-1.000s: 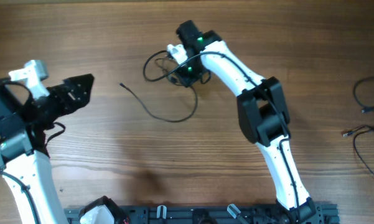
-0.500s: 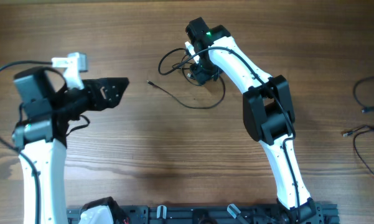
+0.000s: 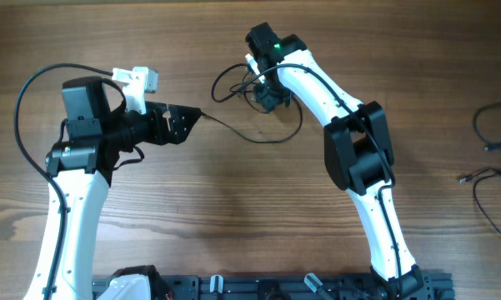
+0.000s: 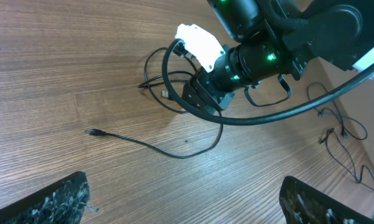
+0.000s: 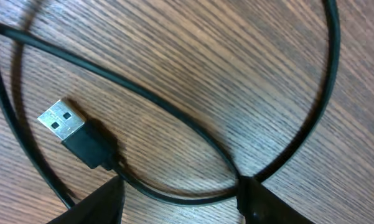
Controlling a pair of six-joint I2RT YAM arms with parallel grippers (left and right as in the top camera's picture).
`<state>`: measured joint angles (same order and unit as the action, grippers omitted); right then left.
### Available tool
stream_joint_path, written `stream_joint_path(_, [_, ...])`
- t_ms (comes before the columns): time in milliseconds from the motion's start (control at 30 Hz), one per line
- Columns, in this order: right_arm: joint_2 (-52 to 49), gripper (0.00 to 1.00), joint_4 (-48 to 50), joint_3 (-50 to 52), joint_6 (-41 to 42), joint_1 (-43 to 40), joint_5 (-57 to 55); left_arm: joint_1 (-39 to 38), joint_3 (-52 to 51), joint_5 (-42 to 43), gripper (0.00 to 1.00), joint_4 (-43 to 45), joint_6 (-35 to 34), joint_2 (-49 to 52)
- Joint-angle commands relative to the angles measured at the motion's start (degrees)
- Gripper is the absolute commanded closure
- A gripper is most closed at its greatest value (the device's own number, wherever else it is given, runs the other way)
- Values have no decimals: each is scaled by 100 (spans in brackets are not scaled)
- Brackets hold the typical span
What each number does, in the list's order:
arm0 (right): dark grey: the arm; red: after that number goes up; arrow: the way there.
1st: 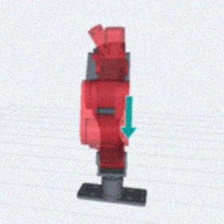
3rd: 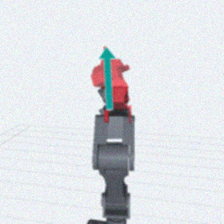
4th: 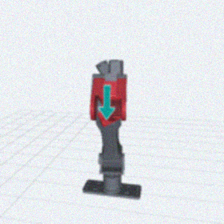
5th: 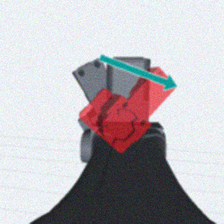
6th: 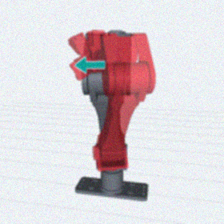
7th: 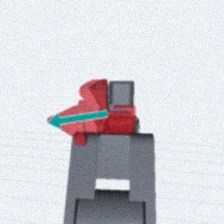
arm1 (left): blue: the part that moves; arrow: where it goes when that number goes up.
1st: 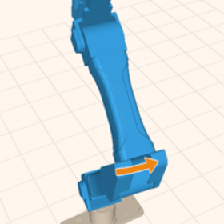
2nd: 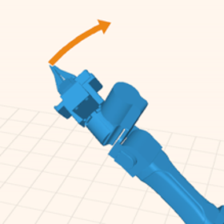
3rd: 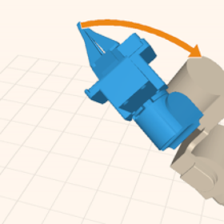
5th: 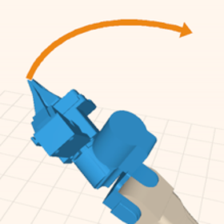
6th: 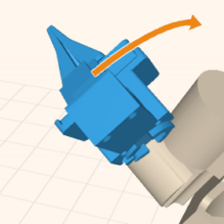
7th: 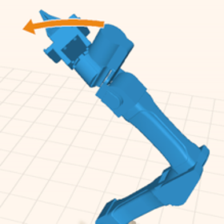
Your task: Untangle cables
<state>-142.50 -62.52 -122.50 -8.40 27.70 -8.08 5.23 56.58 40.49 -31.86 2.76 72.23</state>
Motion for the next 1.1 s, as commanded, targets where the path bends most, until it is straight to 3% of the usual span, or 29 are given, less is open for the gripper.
stream_joint_path(0, [151, 39, 74, 11, 22, -9, -754, -20, 0, -245, 0, 9, 131, 17])
stream_joint_path(133, [149, 34, 24, 11, 103, -76, -833, -20, 0, -267, 0, -24, 133, 17])
stream_joint_path(367, [136, 34, -57, 17, 127, -179, -9, -22, 0, -267, 0, -42, 131, 15])
stream_joint_path(433, [136, 36, -61, 17, 133, -192, 225, -22, 0, -267, 0, -81, 131, 15])
stream_joint_path(500, [136, 44, -72, 17, 138, -192, 483, -22, 0, -267, 0, -94, 131, 15])
stream_joint_path(767, [133, 43, 120, 522, 101, -358, 817, -20, 0, -267, 0, -223, 133, 11])
stream_joint_path(800, [133, 45, 114, 560, 94, -400, 817, -20, 0, -264, 0, -221, 133, 11])
stream_joint_path(867, [136, 70, 103, 557, 101, -479, 815, -20, 0, -267, 0, -221, 133, 11])
stream_joint_path(900, [136, 88, 118, 557, 131, -496, 798, -20, 0, -267, 0, -221, 133, 11])
stream_joint_path(933, [136, 96, 118, 557, 267, -507, 765, -20, 0, -267, 0, -221, 133, 11])
stream_joint_path(1067, [232, 96, 26, 428, 767, -514, 232, -22, 0, -267, 0, -221, 133, 11])
